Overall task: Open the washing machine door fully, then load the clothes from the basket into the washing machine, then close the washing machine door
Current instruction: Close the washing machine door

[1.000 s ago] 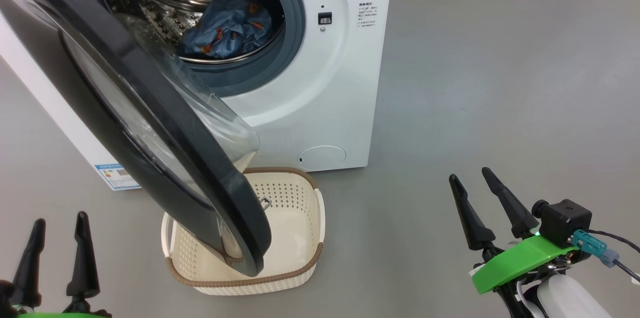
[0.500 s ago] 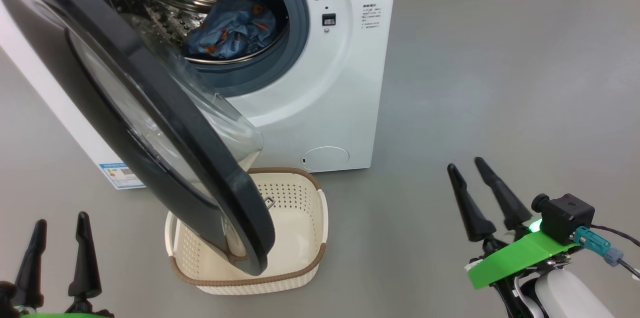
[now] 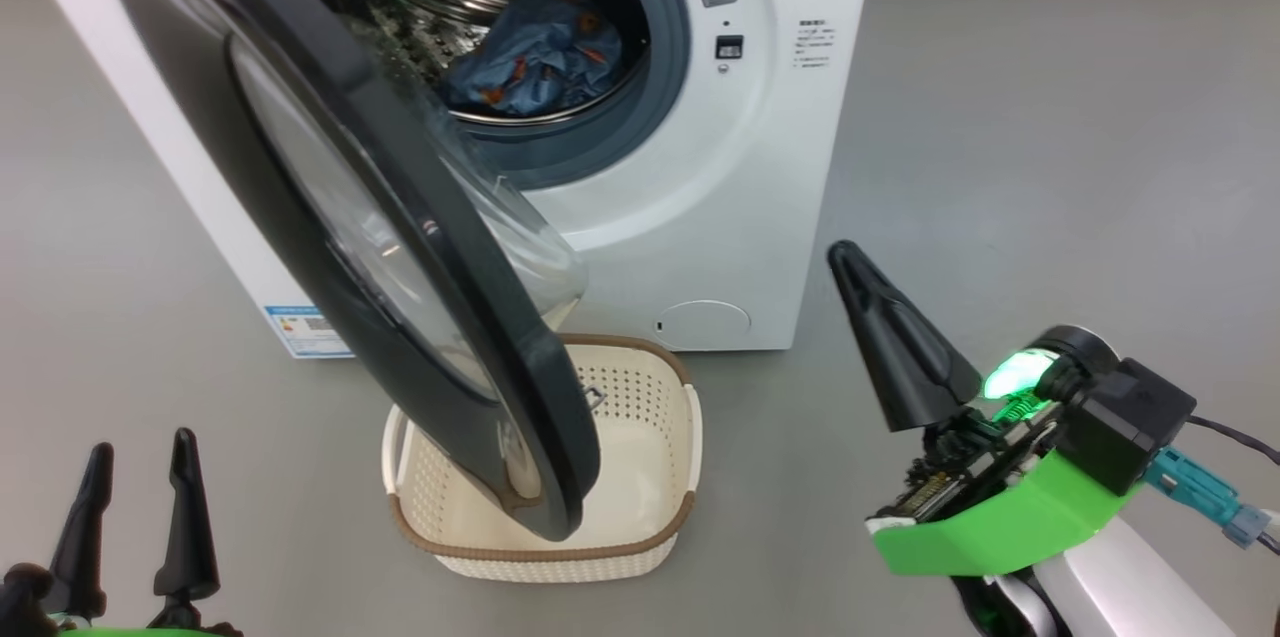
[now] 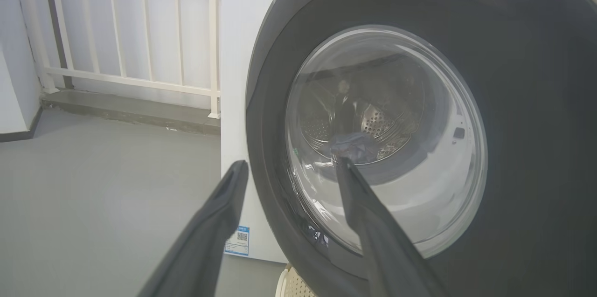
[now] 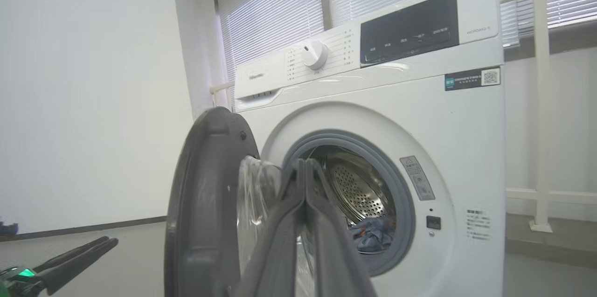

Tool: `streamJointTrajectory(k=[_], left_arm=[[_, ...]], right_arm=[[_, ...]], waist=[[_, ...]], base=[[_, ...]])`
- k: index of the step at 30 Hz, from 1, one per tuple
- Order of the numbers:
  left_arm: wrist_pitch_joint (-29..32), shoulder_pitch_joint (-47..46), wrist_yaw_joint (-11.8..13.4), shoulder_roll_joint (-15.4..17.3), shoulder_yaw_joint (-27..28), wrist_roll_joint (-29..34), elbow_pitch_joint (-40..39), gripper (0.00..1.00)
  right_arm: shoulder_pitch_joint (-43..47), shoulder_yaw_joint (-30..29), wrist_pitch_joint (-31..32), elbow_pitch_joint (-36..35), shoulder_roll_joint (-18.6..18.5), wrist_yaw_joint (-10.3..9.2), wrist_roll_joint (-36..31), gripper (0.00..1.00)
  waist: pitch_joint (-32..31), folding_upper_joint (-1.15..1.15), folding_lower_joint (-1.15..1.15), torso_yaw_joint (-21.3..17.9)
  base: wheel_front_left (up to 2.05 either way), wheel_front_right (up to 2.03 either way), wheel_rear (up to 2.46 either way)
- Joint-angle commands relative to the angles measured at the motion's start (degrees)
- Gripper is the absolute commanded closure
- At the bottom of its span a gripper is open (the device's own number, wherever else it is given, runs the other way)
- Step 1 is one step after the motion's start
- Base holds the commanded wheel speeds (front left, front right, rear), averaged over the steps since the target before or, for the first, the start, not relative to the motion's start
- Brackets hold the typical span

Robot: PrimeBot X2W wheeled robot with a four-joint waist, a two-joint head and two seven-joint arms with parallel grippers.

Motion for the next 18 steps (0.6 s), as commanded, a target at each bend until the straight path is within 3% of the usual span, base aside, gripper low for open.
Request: streamJointTrajectory(k=[1,8,18], left_arm=[[-0.37,-1.59,-0.19,1.23,1.66,-0.42,-0.66,0.0],[-0.37,-1.25,-0.19,0.75,1.25,-0.54,0.12,0.0],[-0.37,-1.13,-0.19,0.27,0.18,-0.94,0.89,0.0]], right_arm=[[-2.55,2.47,-0.44,-3.22,-0.43,0.31,-0.33,1.0],[-6.52,10.31,-0.44,-7.18,-0.73,0.31,0.22,1.0],[-11.02,22.9,-0.44,-4.74,-1.57,0.31,2.22,1.0]], waist=[[-0.64,0.0,0.0,1.57],[-1.83,0.0,0.0,5.78],[-2.4,0.0,0.0,10.38]], base=[[0.0,0.0,0.0],[0.0,0.0,0.0],[0.0,0.0,0.0]])
